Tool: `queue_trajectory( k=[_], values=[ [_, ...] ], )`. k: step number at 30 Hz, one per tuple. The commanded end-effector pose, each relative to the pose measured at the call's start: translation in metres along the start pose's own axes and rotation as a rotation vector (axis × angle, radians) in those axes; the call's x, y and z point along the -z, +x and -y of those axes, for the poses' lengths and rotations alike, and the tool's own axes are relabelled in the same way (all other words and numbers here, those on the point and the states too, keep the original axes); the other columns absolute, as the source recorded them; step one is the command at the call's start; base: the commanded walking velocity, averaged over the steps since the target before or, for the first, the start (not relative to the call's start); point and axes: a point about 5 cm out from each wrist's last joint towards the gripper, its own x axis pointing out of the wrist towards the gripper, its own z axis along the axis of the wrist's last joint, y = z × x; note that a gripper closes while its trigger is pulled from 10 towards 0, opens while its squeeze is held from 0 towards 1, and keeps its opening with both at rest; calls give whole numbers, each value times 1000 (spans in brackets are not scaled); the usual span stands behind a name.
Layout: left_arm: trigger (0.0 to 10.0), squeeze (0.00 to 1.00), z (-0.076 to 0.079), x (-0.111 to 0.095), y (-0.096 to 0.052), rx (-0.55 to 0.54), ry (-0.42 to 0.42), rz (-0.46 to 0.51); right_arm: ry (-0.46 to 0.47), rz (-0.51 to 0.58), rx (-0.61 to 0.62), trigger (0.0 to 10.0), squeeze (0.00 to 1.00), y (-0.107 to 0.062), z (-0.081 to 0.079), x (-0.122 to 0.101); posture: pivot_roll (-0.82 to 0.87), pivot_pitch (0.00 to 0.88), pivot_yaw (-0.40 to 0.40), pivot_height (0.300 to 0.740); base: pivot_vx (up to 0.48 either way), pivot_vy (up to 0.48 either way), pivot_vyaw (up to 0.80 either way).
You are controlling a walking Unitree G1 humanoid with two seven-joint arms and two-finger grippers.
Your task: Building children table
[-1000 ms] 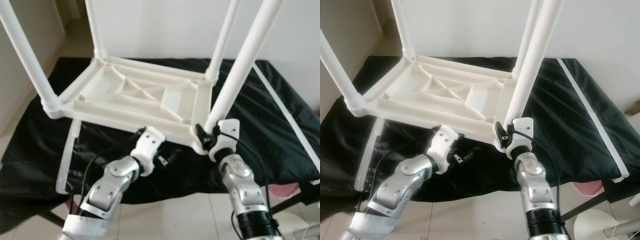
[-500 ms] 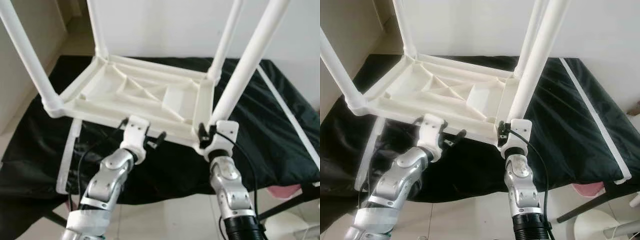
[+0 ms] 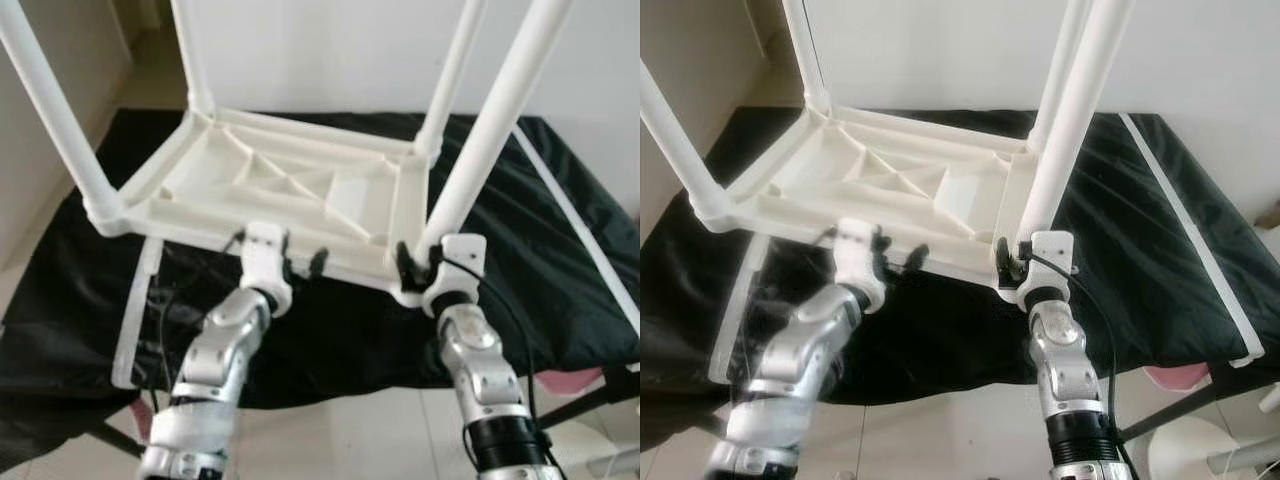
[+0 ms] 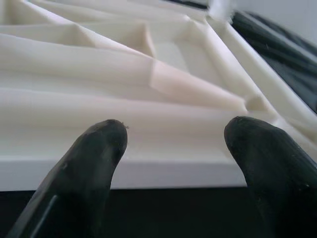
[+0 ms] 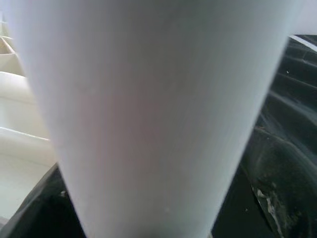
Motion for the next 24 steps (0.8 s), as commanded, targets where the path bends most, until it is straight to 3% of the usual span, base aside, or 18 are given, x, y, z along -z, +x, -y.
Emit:
queue_trajectory(
  k=[1,14,24],
  values=[
    [10000,0,-1,6,0,-43,-15,-11,6,-13,-12,10000,0,1,0,3,-33,43,-25,740,0,0,0],
    [10000,0,-13,-7,6,-63,53,56,33,9,-34,10000,0,1,-7,4,-27,26,-5,740,0,0,0],
    [10000,0,-10,-16,10,-41,142,96,15,20,-47,10000,0,7,-3,2,-27,17,-2,740,0,0,0]
  ],
)
